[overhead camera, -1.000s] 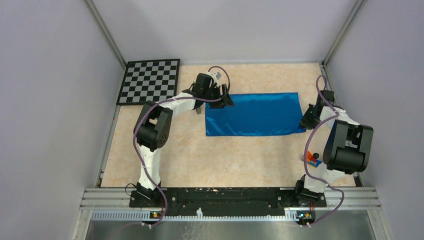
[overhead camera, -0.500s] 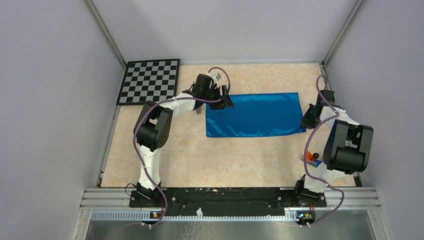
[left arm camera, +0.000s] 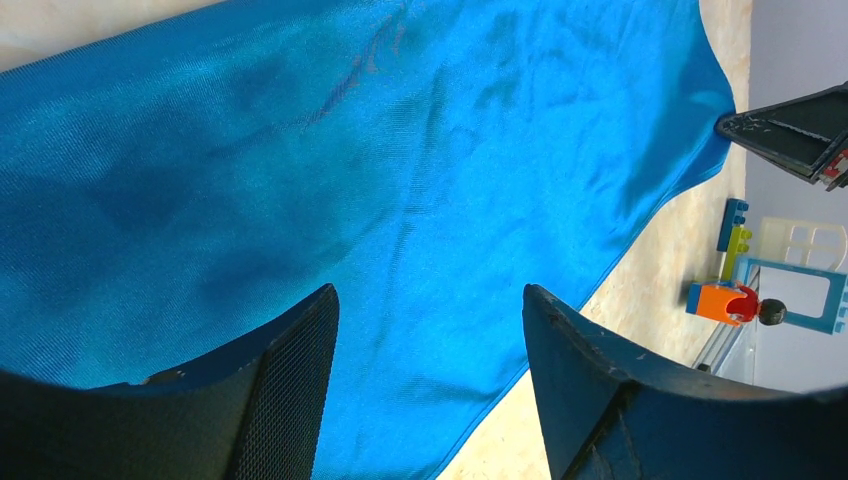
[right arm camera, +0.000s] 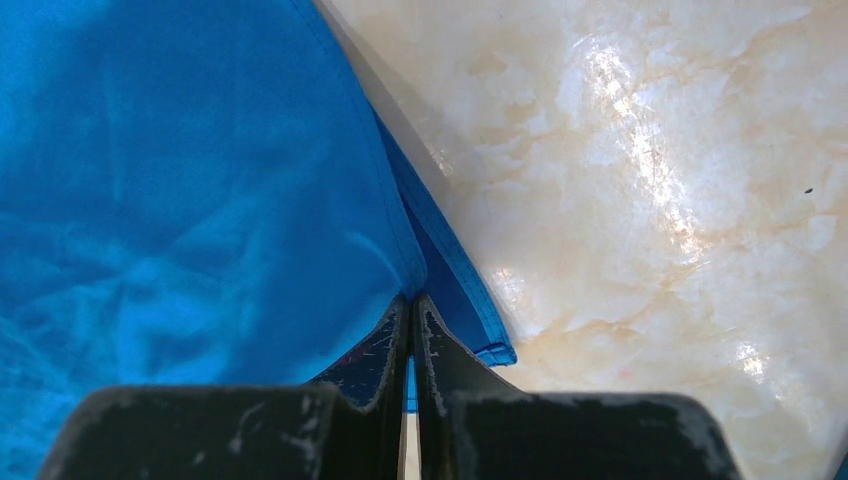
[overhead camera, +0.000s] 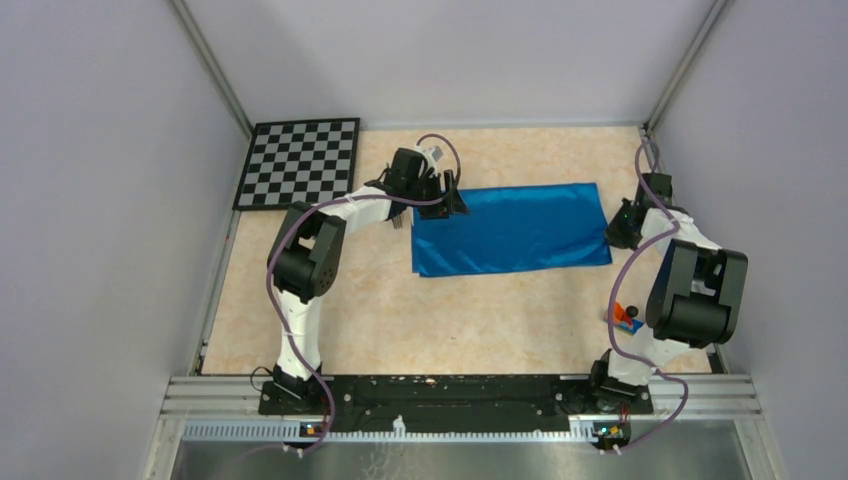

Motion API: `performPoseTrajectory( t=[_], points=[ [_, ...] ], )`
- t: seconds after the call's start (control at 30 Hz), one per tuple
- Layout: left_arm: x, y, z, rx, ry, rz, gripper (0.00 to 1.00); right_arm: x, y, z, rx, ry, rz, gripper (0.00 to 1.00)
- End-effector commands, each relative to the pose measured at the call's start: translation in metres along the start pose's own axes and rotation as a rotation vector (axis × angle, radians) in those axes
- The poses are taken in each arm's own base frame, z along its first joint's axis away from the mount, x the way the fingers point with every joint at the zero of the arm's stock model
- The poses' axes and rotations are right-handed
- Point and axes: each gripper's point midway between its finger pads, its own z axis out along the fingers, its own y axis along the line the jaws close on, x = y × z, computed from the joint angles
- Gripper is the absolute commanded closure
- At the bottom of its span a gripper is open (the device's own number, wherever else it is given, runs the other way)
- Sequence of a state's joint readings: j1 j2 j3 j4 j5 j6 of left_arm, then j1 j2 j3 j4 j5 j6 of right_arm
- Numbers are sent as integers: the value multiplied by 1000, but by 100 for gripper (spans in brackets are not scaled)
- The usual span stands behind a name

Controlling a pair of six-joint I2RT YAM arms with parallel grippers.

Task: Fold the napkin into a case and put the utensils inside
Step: Smooth out the rectangle-folded napkin at the center of the board.

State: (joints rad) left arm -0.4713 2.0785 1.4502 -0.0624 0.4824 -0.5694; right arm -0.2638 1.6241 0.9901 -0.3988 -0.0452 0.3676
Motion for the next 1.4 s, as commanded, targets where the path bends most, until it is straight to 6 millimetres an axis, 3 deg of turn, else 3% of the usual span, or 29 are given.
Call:
performPoseTrajectory(
  t=[0.0,0.23,0.37,0.5,0.6,0.77,0.87,1.1,1.37],
  points=[
    [-9,-16,-8,43,-32,43,27,-23,2,1,13,-68,-5,100],
    [-7,-14,-7,37,-27,39,27,-17,3,4,18,-50,-19,100],
    [-7,-15,-10,33,-32,23,27,-12,7,-1,43,-39,-51,79],
    [-3,-17,-20,27,-45,-1,27,-14,14,-11,38,-62,-74,71],
    [7,-14,-40,-26,-62,-36,31,-11,20,-15,22,-57,-84,66],
    [58,19,-80,-210,-57,-155,36,-6,19,-22,51,-87,-112,54],
    [82,27,-94,-262,-32,-254,36,-6,17,-19,63,-89,-103,52],
    [108,43,-88,-364,51,-437,58,-4,20,-12,48,-76,-99,53],
    [114,49,-76,-461,81,-494,55,-1,19,-6,48,-60,-92,54]
  ],
)
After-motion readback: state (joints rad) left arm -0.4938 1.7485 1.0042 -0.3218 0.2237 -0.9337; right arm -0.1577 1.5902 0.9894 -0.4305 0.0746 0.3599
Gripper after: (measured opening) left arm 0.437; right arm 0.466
